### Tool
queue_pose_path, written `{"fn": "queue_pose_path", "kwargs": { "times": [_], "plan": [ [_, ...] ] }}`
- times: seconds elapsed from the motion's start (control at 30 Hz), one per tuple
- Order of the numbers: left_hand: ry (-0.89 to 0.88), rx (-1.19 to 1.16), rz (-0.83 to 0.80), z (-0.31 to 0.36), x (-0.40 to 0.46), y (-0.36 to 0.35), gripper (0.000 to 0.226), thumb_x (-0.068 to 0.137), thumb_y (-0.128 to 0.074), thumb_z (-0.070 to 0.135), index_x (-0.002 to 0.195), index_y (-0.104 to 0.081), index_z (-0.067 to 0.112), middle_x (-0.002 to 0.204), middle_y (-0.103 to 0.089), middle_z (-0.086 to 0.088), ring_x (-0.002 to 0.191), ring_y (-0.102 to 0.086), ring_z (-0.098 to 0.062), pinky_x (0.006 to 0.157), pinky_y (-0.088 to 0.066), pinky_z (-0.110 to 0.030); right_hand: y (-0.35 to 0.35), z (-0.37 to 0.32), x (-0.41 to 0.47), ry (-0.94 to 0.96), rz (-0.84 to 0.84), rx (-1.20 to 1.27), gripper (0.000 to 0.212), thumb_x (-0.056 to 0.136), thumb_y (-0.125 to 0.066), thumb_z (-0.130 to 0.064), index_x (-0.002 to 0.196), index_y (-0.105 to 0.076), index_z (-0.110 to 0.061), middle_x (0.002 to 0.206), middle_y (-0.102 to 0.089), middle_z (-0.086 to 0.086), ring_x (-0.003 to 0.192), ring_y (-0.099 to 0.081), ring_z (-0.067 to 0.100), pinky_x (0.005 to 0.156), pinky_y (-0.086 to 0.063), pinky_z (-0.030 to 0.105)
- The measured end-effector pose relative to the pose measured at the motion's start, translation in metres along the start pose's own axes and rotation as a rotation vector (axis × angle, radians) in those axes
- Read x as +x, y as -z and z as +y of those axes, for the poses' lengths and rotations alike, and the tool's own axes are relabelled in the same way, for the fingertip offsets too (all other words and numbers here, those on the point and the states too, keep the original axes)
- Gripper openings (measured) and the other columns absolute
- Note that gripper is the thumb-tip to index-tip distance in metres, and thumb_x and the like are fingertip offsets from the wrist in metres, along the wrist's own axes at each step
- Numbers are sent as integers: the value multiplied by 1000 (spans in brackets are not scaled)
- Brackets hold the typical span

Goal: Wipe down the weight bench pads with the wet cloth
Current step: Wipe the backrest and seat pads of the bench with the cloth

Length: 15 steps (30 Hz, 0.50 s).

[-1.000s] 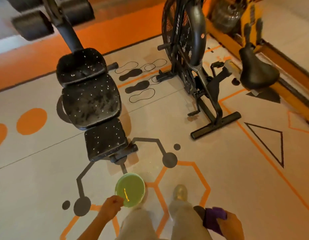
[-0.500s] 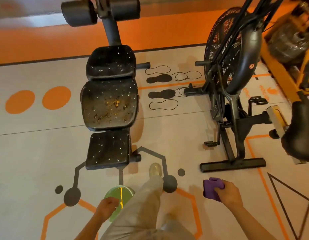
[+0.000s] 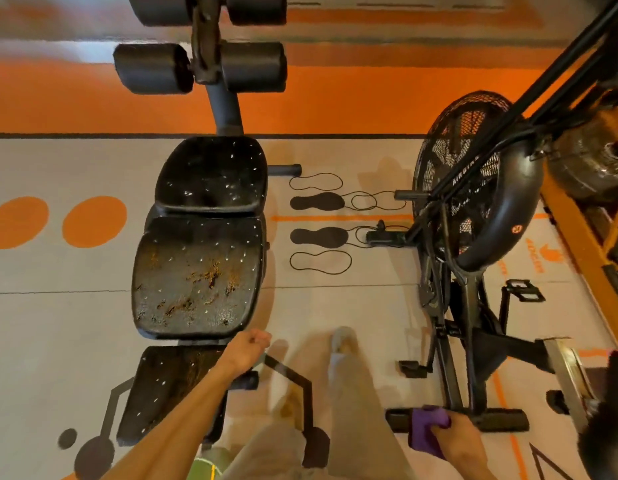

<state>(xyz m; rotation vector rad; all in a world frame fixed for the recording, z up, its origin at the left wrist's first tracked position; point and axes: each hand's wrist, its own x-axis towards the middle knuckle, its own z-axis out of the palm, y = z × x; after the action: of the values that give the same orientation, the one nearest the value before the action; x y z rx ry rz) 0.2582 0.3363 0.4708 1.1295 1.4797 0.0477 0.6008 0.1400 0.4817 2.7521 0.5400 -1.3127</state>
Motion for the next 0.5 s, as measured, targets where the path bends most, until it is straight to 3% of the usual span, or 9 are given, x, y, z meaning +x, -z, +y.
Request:
{"fn": "queue_pose_path", "kwargs": {
  "times": [0.07, 0.13, 0.17, 0.33, 0.43, 0.5],
  "plan": [
    [35, -41, 22, 2, 11, -3, 10, 98, -54, 13, 93, -63, 12, 90, -60, 2, 90, -55, -14, 89, -43, -31, 22, -35, 25, 39, -1, -23, 38, 87, -59, -20, 124, -59, -9, 121, -63, 16, 113, -57, 30, 99, -41, 33],
    [99, -84, 63, -15, 30, -8, 24, 91, -59, 24, 67, -57, 20, 70, -50, -2, 71, -47, -19, 74, -41, -44, 45, -72, 50, 125, -11, -65, 38, 87, -58, -18, 124, -59, -10, 121, -63, 17, 108, -59, 29, 93, -43, 31],
    [138, -135, 103, -23, 39, -11, 29, 89, -61, 23, 60, -55, 20, 65, -47, -5, 67, -43, -19, 67, -37, -43, 57, -93, 58, 175, -31, -75, 35, 88, -57, -15, 122, -61, -9, 119, -63, 18, 104, -60, 27, 88, -44, 30],
    [319, -199, 204, 1, 28, -24, 31, 95, -52, -4, 67, -60, 7, 61, -53, -1, 63, -45, -15, 48, -35, -13, 100, -192, 94, 398, -37, -255, 29, 89, -54, -12, 115, -65, -11, 102, -68, 12, 86, -59, 24, 76, -46, 27],
    [382, -344, 278, 20, 39, -21, 25, 95, -52, -7, 73, -57, 3, 65, -51, -8, 63, -41, -19, 40, -33, -10, 112, -249, 111, 483, -34, -294, 29, 88, -53, -11, 114, -65, -16, 101, -68, 12, 79, -56, 21, 68, -46, 27],
    [383, -321, 309, 22, 54, -12, 21, 95, -52, -8, 76, -56, -1, 65, -49, -9, 60, -39, -21, 38, -34, -10, 114, -287, 121, 524, -53, -323, 33, 86, -52, -9, 115, -65, -19, 98, -68, 10, 82, -61, 24, 67, -49, 30]
  ]
}}
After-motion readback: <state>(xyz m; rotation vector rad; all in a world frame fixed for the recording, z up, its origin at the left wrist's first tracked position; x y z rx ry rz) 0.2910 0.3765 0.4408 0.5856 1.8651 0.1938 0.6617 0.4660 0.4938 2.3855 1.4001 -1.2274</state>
